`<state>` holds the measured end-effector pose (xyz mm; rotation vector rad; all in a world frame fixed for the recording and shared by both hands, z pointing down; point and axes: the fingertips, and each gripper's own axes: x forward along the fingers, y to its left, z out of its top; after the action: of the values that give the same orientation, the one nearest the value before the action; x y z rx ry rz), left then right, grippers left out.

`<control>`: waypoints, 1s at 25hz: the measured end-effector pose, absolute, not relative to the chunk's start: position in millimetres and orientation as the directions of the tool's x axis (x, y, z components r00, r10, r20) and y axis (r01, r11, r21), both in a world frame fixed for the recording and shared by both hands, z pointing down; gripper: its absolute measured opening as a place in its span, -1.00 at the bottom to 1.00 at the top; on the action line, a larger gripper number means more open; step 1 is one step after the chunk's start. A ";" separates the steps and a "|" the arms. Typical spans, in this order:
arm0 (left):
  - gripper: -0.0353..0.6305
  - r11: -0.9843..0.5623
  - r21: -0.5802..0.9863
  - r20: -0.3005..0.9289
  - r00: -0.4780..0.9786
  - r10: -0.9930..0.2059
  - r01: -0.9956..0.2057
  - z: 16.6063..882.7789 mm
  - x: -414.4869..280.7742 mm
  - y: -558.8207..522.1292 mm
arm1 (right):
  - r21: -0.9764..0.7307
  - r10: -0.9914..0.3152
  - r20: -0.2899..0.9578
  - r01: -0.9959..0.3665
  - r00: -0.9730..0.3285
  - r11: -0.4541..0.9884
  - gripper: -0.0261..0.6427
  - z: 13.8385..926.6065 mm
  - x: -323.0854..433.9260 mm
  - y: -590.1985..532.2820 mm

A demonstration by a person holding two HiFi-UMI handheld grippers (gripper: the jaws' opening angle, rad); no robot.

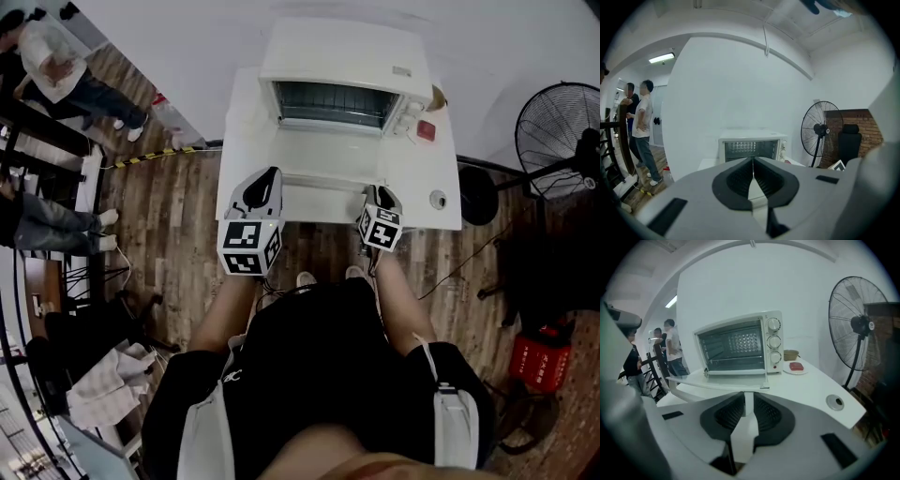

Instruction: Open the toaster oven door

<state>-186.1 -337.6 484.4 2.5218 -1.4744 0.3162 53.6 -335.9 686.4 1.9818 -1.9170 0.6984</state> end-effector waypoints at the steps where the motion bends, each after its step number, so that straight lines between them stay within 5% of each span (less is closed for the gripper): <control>1: -0.84 -0.481 0.063 0.286 0.478 -0.831 -0.874 485.4 -188.2 -336.7 | -0.120 -0.843 0.538 -0.990 -0.003 -0.073 -0.72 694.8 53.4 -333.2; 25: -0.84 -0.429 0.083 0.281 0.434 -0.856 -0.899 483.1 -220.0 -321.3 | -0.057 -0.801 0.597 -0.995 0.035 -0.085 -0.70 763.1 51.2 -322.8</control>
<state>-220.0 -321.3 483.1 2.4667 -1.5352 0.2899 51.2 -322.8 763.1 1.9438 -1.8183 0.7020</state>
